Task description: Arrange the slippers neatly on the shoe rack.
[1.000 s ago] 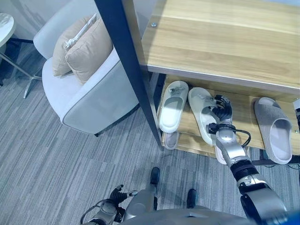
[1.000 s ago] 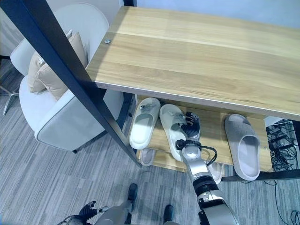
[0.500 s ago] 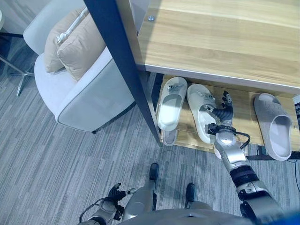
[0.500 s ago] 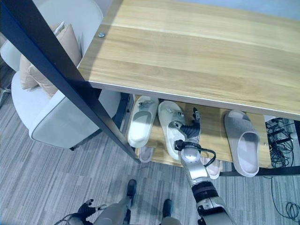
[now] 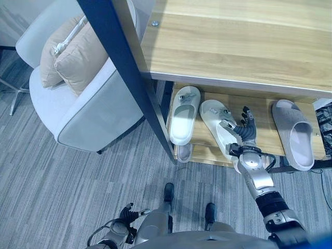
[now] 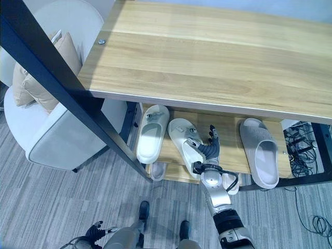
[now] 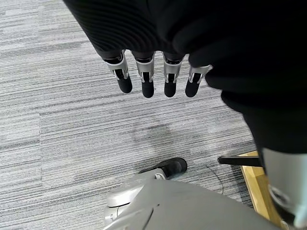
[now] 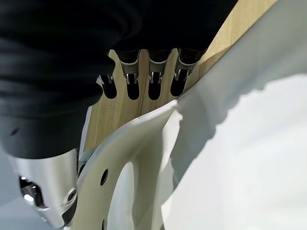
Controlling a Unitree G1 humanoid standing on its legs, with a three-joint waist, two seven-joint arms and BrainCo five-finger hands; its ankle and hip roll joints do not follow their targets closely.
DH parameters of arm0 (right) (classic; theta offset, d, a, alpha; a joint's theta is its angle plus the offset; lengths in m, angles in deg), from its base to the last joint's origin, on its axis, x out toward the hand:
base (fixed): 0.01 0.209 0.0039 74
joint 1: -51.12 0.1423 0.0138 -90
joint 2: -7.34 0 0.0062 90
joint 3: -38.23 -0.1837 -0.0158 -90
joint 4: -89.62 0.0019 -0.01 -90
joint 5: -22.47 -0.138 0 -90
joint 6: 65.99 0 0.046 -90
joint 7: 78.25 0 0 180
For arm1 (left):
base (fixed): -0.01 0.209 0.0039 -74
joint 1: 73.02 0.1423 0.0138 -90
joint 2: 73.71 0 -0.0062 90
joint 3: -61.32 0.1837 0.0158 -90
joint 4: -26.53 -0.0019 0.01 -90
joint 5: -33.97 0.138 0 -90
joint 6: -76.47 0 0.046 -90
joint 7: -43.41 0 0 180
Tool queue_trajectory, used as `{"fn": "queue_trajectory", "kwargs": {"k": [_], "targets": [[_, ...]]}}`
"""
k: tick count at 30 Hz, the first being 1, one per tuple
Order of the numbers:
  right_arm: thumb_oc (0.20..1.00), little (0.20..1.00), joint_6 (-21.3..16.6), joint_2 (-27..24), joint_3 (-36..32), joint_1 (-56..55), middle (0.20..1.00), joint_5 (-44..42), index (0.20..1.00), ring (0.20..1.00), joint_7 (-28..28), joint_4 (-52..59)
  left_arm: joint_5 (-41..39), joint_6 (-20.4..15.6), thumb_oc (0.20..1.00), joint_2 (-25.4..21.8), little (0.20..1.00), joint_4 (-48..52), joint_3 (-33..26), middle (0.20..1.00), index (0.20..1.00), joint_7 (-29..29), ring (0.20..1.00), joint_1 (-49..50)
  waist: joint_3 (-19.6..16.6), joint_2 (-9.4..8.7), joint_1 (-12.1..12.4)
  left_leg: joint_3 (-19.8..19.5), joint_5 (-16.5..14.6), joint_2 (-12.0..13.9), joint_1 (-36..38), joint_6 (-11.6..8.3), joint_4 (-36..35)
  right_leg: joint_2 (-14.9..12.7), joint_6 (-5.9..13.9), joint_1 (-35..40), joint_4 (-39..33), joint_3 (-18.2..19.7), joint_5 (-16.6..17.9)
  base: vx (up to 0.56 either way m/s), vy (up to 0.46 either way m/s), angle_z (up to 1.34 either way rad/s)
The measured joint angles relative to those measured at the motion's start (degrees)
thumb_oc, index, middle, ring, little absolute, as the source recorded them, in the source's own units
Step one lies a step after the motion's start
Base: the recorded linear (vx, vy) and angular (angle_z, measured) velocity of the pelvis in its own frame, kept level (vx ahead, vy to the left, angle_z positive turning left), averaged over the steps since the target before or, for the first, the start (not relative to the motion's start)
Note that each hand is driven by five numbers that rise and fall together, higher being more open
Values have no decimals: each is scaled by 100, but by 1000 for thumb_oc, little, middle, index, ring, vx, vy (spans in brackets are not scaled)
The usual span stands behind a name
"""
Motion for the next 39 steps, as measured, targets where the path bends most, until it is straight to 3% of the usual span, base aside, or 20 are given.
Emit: {"fn": "queue_trajectory", "kwargs": {"k": [12,24,27,33,39], "targets": [[1000,1000,-8,-4,-381,745,1000,15,1000,1000,596,-578,-1,-37,1000,65,1000,-7,17,1000,1000,-4,1000,13,-65,117,181,-150,24,-46,-228,26,2,4,11,-143,-4,-139,-5,1,6,6],[1000,1000,-184,-4,-409,743,1000,15,1000,1000,754,-518,-2,-44,1000,97,1000,-8,31,1000,1000,-13,1000,18,-45,199,140,-147,25,-73,-263,27,2,-26,18,-180,-4,-141,-9,3,2,1],[1000,1000,-296,-4,-583,274,1000,5,1000,1000,744,-13,-6,-43,1000,112,1000,-2,-10,1000,1000,-51,1000,15,-41,196,126,-138,25,-88,-168,28,2,-65,25,-86,-4,-149,-14,7,3,1],[1000,1000,-429,-92,-808,-398,1000,89,1000,1000,537,480,-15,-55,1000,112,1000,2,-228,1000,1000,-85,1000,192,-43,184,-175,-115,12,-85,41,24,-4,-83,44,91,7,-106,-15,4,1,-4],[1000,1000,-497,-110,-688,-965,1000,139,1000,1000,-66,593,-2,-53,1000,88,1000,-8,-241,1000,1000,7,1000,222,-117,114,-276,1,8,-55,74,23,-2,-78,54,80,11,-15,11,-4,-1,-8]]}}
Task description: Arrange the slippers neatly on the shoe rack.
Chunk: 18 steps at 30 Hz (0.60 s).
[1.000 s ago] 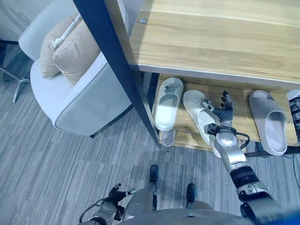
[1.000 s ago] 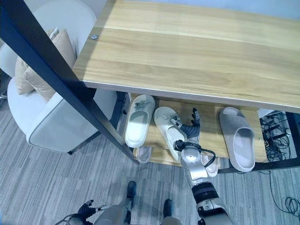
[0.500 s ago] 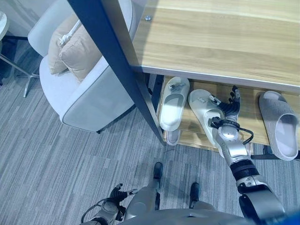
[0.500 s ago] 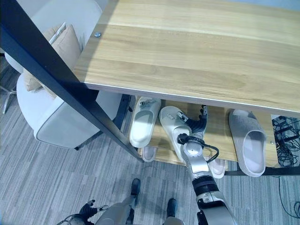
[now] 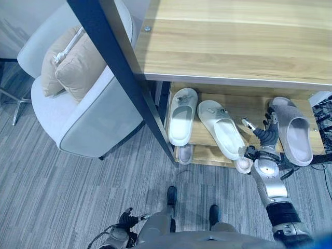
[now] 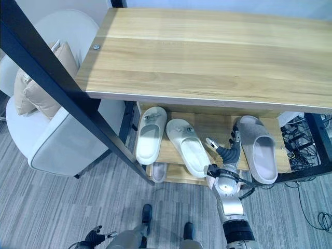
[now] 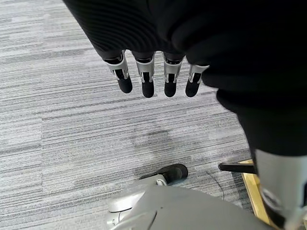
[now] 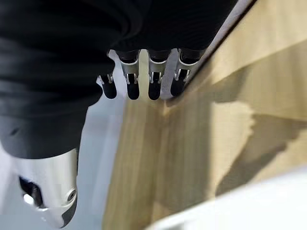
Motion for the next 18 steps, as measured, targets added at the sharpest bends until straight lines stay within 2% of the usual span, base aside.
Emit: {"fn": "queue_trajectory", "kwargs": {"k": [6,10,14,18], "targets": [[1000,1000,-9,2,278,-852,1000,11,1000,1000,-501,63,2,-81,1000,-12,1000,10,-201,1000,1000,33,1000,158,-215,-46,-80,26,-40,27,134,1,-30,14,1,94,7,32,-1,3,-11,-5],[1000,1000,-61,-94,408,-808,1000,108,1000,1000,-678,47,0,-129,1000,2,1000,-2,-179,1000,1000,31,1000,185,-346,-60,-64,21,-80,35,135,-37,-30,19,0,67,11,33,-1,0,0,0],[1000,1000,-88,-120,913,-508,1000,109,1000,1000,-904,73,5,-130,1000,1,1000,-16,-176,1000,1000,44,1000,175,-359,-68,-67,24,-58,35,135,2,-5,22,0,89,4,34,-1,3,-5,-1],[1000,1000,-120,-111,1083,-509,1000,109,1000,1000,-1065,74,6,-132,1000,-2,1000,-9,-174,1000,1000,58,1000,155,-364,-77,-49,23,-58,34,135,2,-6,21,0,99,5,33,-1,0,0,0]]}}
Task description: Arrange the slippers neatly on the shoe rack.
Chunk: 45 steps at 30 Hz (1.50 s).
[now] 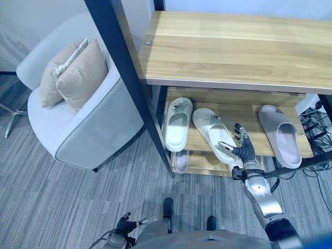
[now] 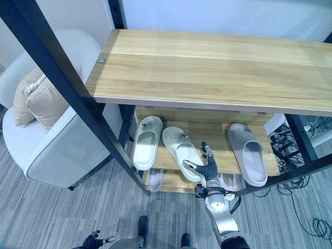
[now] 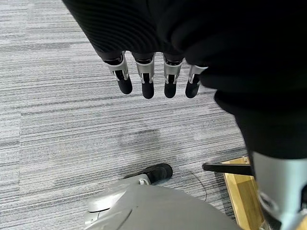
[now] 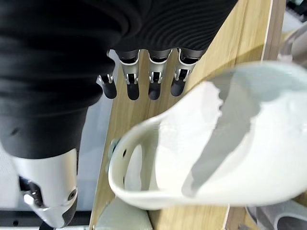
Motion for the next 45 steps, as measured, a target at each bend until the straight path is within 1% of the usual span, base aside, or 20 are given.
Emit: {"fn": "queue_trajectory", "kwargs": {"k": [2,4,11,16,20,29,31,33,35,40,42,45], "targets": [[1000,1000,-2,-9,18,-35,1000,1,1000,1000,-61,0,1,0,1000,-9,1000,-12,-3,1000,1000,93,1000,0,0,-1,-14,-1,-10,0,0,-3,-24,0,0,-2,3,0,0,0,0,0],[1000,1000,-2,-10,25,-54,1000,2,1000,1000,-104,0,2,0,1000,-11,1000,-35,-3,1000,1000,101,1000,0,0,-1,-20,-2,-31,0,0,-32,-24,-1,0,-14,6,0,0,0,0,0],[1000,1000,-4,-55,214,-66,1000,61,1000,1000,-187,124,4,0,1000,-10,1000,-101,-4,1000,1000,101,1000,-15,2,-1,-62,4,-36,-2,-17,-25,-23,-3,0,-17,-4,0,-1,0,0,0],[1000,1000,0,-36,379,-51,1000,17,1000,1000,-258,334,3,1,1000,0,1000,-102,-4,1000,1000,96,1000,-27,15,15,-36,-1,-41,-5,-21,-23,-24,-4,-1,-17,-5,0,-3,0,0,0],[1000,1000,-1,-32,498,219,1000,-11,1000,1000,-252,446,2,5,1000,7,1000,-98,-3,1000,1000,95,1000,-51,34,20,9,-12,-46,-9,-55,-32,-25,-5,0,-36,-5,-5,-5,2,6,2],[1000,1000,-8,-30,505,280,1000,-149,1000,1000,-215,447,1,11,1000,-14,1000,-97,-5,1000,1000,89,1000,-70,120,-1,10,-20,-51,-21,-58,-25,-24,-10,2,-28,-16,-11,-10,2,5,0],[1000,1000,-3,-93,455,365,1000,-116,1000,1000,-134,581,1,2,1000,-5,1000,-90,-25,1000,1000,68,1000,-69,129,2,14,-29,-53,-31,-59,-28,-24,-19,3,-22,-18,-22,-10,9,29,4],[1000,1000,-110,-189,385,358,1000,215,1000,1000,29,1116,-3,-34,1000,16,1000,-90,-33,1000,1000,32,1000,-68,174,29,10,-30,-52,-40,-58,-27,-18,-29,4,-20,-15,-22,-11,0,0,0],[1000,1000,-188,-209,250,344,1000,454,1000,1000,201,1231,-2,-78,1000,16,1000,-93,-31,1000,1000,-43,1000,-67,179,31,4,-32,-43,-40,-57,-11,-18,-29,5,-18,-15,-22,-12,0,0,0],[1000,1000,-189,-283,-61,-283,1000,688,1000,1000,299,1191,1,-89,1000,29,1000,-97,-50,1000,1000,-64,1000,-67,192,24,-31,-30,-30,-39,-43,10,-1,-29,10,-13,-13,-21,-15,1,-4,-2],[1000,1000,-187,-278,-94,-410,1000,790,1000,1000,342,806,2,-88,1000,27,1000,-105,-52,1000,1000,-55,1000,-54,196,17,-163,-21,-31,-30,-26,9,-22,-27,11,-7,-10,-16,-16,-1,-14,-3],[1000,1000,-163,-268,-123,-597,1000,794,1000,1000,337,560,4,-86,1000,30,1000,-109,-50,1000,1000,-29,1000,-53,197,18,-208,-11,-55,-22,-25,-25,-24,-22,11,-13,-10,-15,-16,2,-9,-2]]}}
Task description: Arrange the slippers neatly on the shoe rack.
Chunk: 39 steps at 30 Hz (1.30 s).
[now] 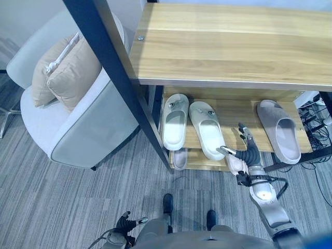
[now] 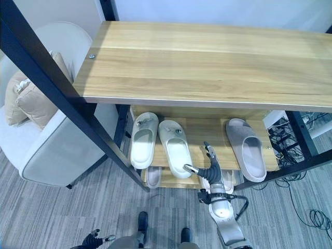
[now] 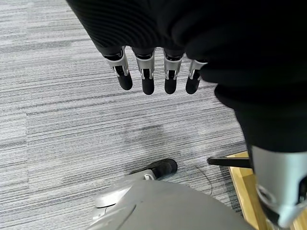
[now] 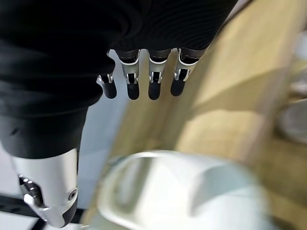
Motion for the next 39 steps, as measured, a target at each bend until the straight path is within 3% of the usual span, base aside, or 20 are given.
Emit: {"fn": "queue_trajectory", "kwargs": {"k": [23,32,39], "targets": [[1000,1000,55,89,956,199,1000,-582,1000,1000,-949,-224,-7,-1,1000,-67,1000,1,1,1000,1000,125,1000,-17,-3,-59,34,5,-2,8,3,5,1,10,-1,-2,14,13,1,0,0,0],[1000,1000,160,93,1087,532,1000,-650,1000,1000,-896,-242,-8,-2,1000,-55,1000,-1,-2,1000,1000,123,1000,-28,-6,-34,76,-27,-3,-2,-27,3,4,8,-2,-6,6,-7,0,3,10,1],[1000,1000,159,77,488,339,1000,-570,1000,1000,-531,-228,-7,7,1000,1,1000,-40,-65,1000,1000,117,1000,-12,-25,44,60,-35,26,-1,10,44,25,8,-1,26,6,-16,-1,7,-10,-1]]}}
